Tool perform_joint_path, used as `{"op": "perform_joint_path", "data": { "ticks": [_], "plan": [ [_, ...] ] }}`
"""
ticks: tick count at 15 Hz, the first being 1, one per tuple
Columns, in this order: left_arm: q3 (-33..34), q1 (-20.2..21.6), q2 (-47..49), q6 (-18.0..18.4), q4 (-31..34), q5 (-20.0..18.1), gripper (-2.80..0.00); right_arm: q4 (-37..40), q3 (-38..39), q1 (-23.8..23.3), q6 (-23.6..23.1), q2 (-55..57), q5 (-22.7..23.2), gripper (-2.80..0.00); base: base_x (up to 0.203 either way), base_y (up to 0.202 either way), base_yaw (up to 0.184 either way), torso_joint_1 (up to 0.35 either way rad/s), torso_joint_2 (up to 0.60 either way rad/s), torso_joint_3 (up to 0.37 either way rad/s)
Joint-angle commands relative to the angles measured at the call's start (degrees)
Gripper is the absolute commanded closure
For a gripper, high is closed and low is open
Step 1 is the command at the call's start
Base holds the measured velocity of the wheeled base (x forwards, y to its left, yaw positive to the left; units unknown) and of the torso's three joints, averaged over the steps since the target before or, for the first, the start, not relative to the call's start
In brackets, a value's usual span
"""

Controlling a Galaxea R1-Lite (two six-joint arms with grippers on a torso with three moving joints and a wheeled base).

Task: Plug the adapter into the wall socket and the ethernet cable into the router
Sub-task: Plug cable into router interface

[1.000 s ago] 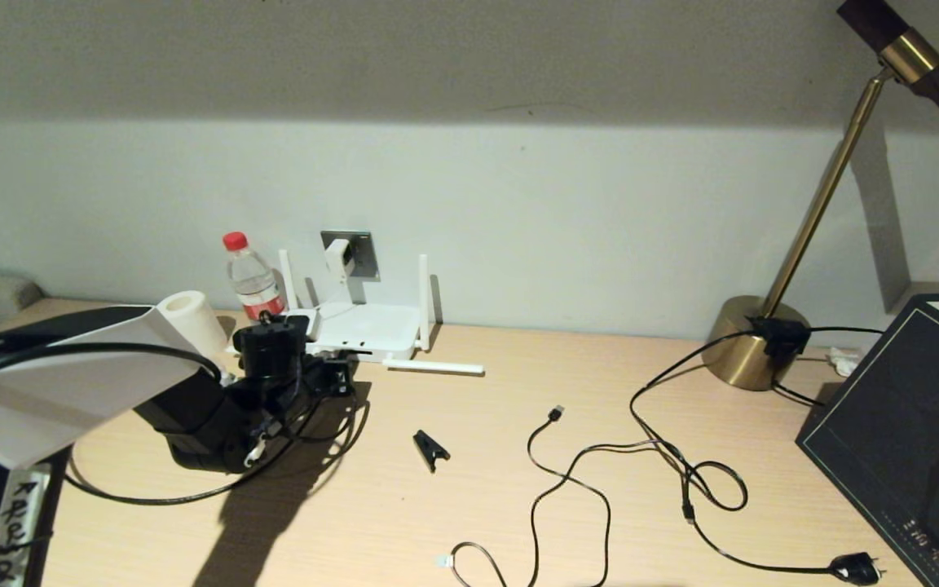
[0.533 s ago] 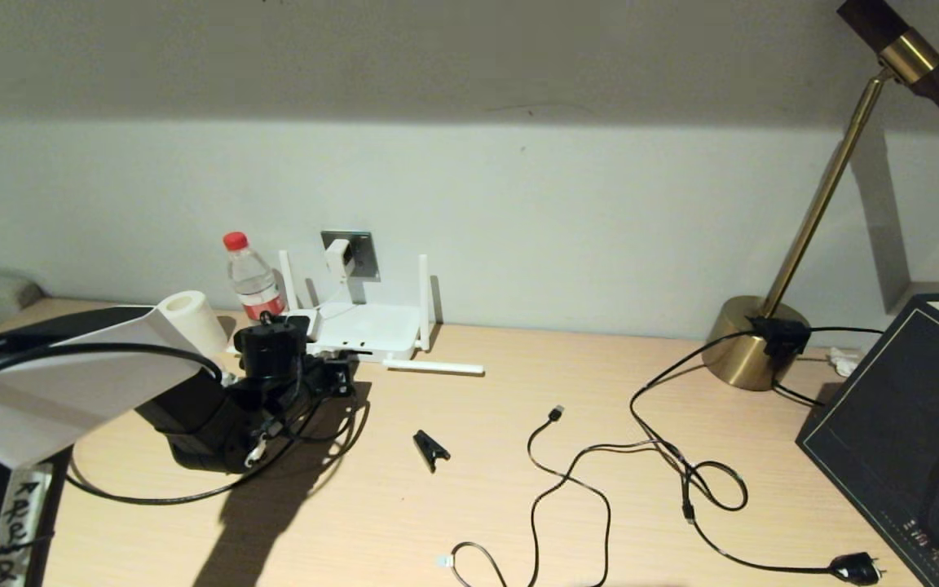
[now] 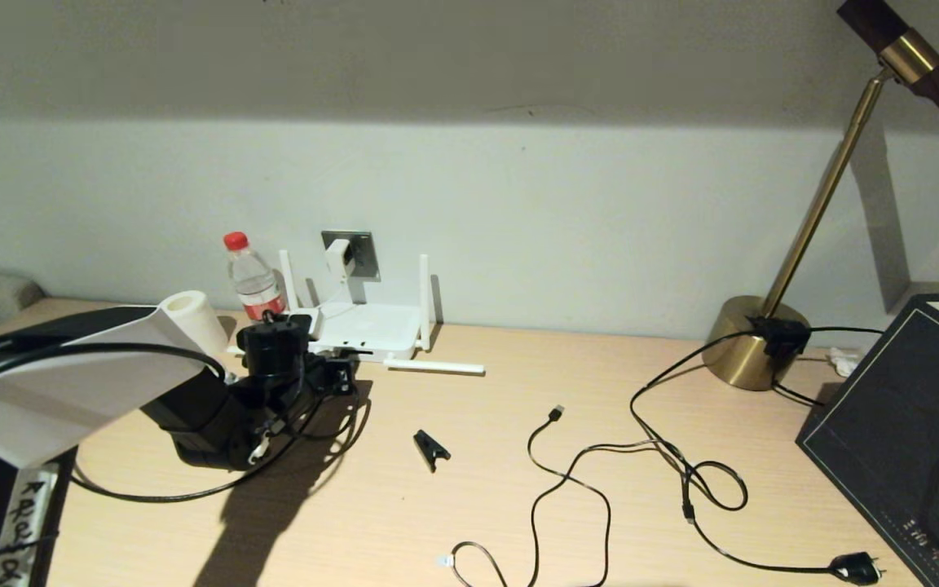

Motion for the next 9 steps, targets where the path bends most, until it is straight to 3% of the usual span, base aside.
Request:
{"op": "perform_joint_path", "data": {
  "ticks": [1,9],
  "plan": [
    [-0.17,0.00,0.41,-0.03,-0.29,0.03,0.00,-0.05,2.02,0.01,-0.02,0.09,0.02,0.00,0.000,0.000,0.000,0.000,0.00,0.000],
    [-2.38,0.00,1.89,-0.03,-0.03,0.05,0.00,-0.05,2.02,0.01,-0.02,0.09,0.02,0.00,0.000,0.000,0.000,0.000,0.00,0.000]
  ]
}}
